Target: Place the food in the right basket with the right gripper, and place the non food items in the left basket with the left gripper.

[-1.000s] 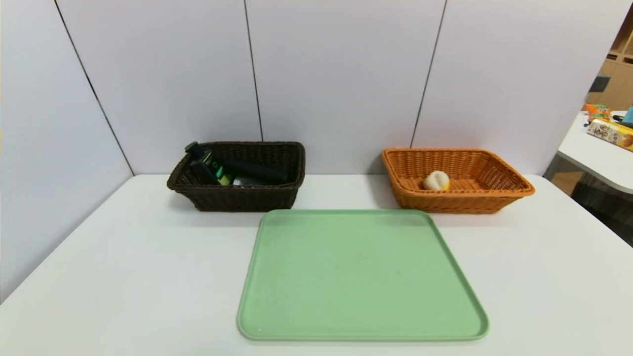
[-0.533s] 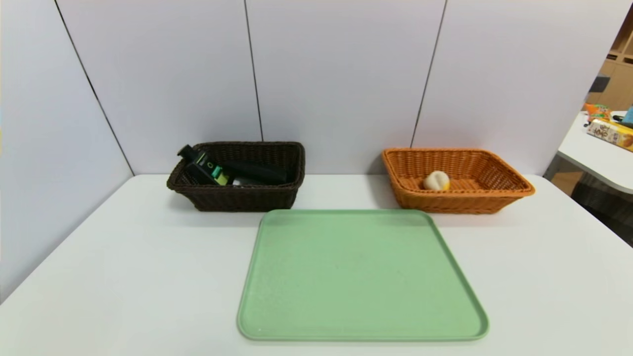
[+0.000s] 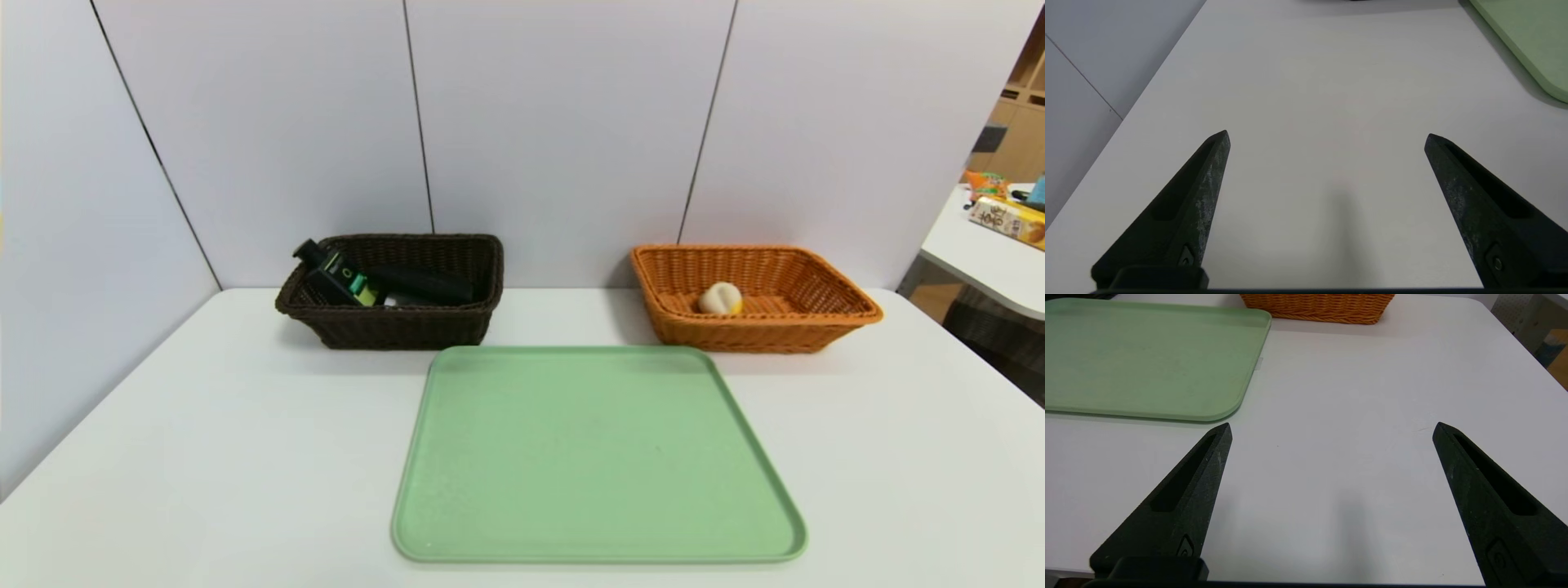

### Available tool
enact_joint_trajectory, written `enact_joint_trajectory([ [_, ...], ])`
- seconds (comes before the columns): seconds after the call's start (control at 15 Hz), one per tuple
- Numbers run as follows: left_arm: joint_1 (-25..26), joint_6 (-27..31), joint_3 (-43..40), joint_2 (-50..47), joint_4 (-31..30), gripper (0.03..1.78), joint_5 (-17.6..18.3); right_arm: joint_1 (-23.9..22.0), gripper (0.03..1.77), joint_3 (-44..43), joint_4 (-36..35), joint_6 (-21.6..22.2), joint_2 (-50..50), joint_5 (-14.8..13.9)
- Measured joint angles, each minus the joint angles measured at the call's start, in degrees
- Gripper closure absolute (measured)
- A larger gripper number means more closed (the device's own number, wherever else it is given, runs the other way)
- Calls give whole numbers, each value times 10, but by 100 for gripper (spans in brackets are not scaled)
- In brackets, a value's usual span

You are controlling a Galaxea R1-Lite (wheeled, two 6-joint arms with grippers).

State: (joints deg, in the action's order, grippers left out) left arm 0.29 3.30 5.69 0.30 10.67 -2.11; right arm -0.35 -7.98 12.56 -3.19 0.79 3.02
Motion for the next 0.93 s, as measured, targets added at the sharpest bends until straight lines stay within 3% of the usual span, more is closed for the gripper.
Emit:
enact_joint_trajectory([
  [0.27, 0, -1, -17, -3, -17, 12, 19, 0, 10, 36, -53, -9, -8, -6],
  [0.6, 0, 4, -37, -4, -63, 12, 24, 1, 10, 69, -115, -69, -8, 1],
  [0.93, 0, 9, -43, -4, -72, 12, 22, 1, 10, 74, -117, -61, -8, -1],
])
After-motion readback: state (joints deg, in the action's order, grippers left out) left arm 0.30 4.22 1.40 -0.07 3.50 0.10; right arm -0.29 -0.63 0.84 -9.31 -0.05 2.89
